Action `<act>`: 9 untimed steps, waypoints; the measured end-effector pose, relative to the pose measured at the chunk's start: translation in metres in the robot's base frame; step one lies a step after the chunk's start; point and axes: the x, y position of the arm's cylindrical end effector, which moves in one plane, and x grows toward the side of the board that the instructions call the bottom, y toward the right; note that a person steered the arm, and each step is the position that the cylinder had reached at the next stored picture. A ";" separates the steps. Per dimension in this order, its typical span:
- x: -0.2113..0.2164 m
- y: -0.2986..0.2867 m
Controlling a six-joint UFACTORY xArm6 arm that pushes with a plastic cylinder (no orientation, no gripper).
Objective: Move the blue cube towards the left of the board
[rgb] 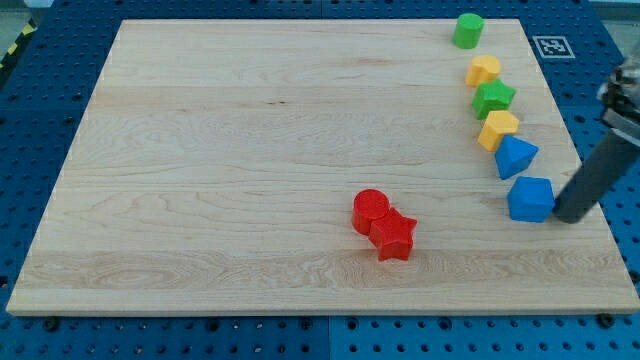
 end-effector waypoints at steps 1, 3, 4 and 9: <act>-0.015 -0.032; -0.025 -0.088; -0.042 -0.118; -0.048 -0.179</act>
